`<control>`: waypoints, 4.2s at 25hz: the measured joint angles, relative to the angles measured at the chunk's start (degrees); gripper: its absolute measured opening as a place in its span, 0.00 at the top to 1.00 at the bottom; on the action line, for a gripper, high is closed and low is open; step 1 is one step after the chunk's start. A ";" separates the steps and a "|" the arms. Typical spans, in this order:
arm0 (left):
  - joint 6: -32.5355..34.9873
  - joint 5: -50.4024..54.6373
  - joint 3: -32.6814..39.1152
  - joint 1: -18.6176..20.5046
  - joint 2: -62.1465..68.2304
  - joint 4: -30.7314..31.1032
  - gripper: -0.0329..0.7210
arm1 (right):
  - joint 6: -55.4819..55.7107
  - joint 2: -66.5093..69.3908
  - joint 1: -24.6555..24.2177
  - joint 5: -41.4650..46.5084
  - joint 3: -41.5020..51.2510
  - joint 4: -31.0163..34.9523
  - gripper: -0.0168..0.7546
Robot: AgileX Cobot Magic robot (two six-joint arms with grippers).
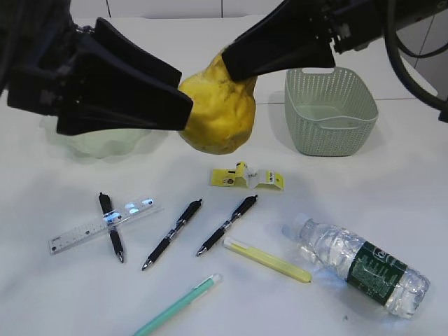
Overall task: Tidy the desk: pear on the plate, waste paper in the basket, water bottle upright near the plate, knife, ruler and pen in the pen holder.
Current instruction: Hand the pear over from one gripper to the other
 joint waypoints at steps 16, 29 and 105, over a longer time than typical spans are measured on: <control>3.57 -5.72 0.00 -1.92 3.14 -2.79 0.10 | -0.03 -0.75 0.00 -0.54 0.00 0.53 0.70; 4.69 -10.68 0.00 -5.66 3.48 -4.69 0.06 | -0.03 -1.10 0.00 -0.63 0.00 0.63 0.70; -2.12 -5.24 -0.10 -6.57 7.83 1.63 0.24 | 2.52 -0.28 6.16 -1.56 0.00 -9.87 0.70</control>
